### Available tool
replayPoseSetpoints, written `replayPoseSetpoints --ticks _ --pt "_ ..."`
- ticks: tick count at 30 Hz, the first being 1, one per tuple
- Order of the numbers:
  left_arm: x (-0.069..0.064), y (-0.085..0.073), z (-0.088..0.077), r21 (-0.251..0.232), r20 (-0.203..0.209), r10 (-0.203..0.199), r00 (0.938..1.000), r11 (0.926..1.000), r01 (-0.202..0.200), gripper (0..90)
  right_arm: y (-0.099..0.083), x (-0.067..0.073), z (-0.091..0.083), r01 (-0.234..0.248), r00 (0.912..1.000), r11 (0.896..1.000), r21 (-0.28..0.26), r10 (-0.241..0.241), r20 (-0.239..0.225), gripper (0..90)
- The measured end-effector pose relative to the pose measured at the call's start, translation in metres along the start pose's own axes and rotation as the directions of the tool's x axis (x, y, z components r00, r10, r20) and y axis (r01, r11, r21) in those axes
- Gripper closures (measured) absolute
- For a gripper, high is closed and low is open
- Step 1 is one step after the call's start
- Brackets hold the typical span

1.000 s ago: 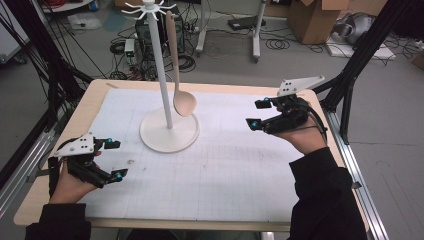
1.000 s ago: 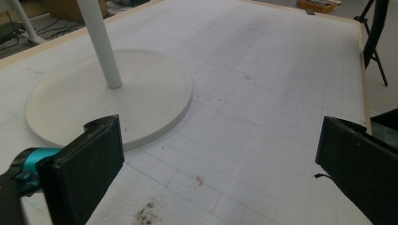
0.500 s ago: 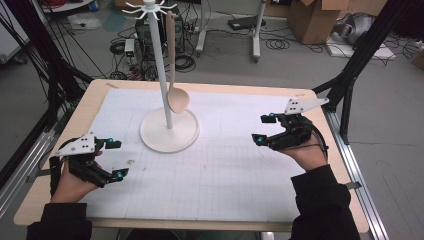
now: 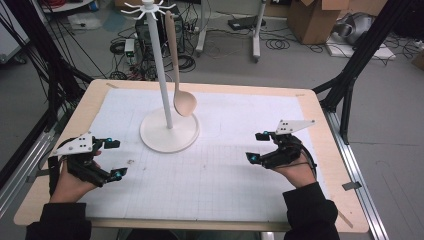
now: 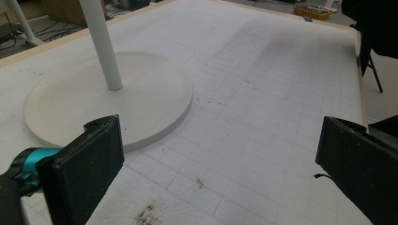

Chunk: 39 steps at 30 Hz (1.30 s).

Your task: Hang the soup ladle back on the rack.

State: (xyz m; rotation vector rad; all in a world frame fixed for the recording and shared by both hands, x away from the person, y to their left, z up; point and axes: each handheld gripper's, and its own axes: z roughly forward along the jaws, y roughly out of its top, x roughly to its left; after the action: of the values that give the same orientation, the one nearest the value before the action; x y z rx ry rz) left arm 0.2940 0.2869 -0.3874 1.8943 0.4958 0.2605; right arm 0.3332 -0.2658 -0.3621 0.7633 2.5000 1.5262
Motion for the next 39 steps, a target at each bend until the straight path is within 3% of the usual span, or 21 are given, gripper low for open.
replayPoseSetpoints --ticks 1,4,13,19,25,34,39 --pt "0.000 0.000 0.000 -0.001 0.001 -0.002 1.0000 1.0000 0.002 1.7 -0.002 -0.001 0.001 -0.006 1.0000 1.000 0.010 0.006 -0.004 9.8" --pt "0.000 -0.001 0.002 0.003 0.005 -0.005 1.0000 1.0000 0.005 1.7 -0.011 -0.001 0.002 -0.016 0.9997 0.999 -0.037 0.016 -0.018 9.7" --pt "0.002 -0.003 0.005 0.005 0.006 -0.011 0.9999 0.9999 0.011 1.7 -0.037 -0.002 0.001 -0.041 0.9988 0.997 -0.061 0.042 0.026 8.6" --pt "0.004 -0.004 0.008 0.004 0.013 -0.017 0.9998 0.9998 0.017 1.7 -0.040 -0.009 0.000 -0.047 0.9985 0.996 -0.075 0.049 0.023 3.5" --pt "0.006 -0.005 0.010 0.005 0.020 -0.023 0.9996 0.9997 0.023 1.7 -0.046 -0.012 0.002 -0.067 0.9971 0.996 -0.050 0.069 0.032 2.1" --pt "0.005 -0.005 0.013 0.001 0.036 -0.022 0.9991 0.9998 0.022 1.7 -0.048 -0.015 -0.006 -0.082 0.9949 0.993 -0.082 0.086 0.052 2.1" --pt "0.004 -0.005 0.013 0.002 0.036 -0.020 0.9992 0.9998 0.020 1.7 -0.049 -0.015 -0.007 -0.096 0.9936 0.993 -0.065 0.100 0.053 2.1"
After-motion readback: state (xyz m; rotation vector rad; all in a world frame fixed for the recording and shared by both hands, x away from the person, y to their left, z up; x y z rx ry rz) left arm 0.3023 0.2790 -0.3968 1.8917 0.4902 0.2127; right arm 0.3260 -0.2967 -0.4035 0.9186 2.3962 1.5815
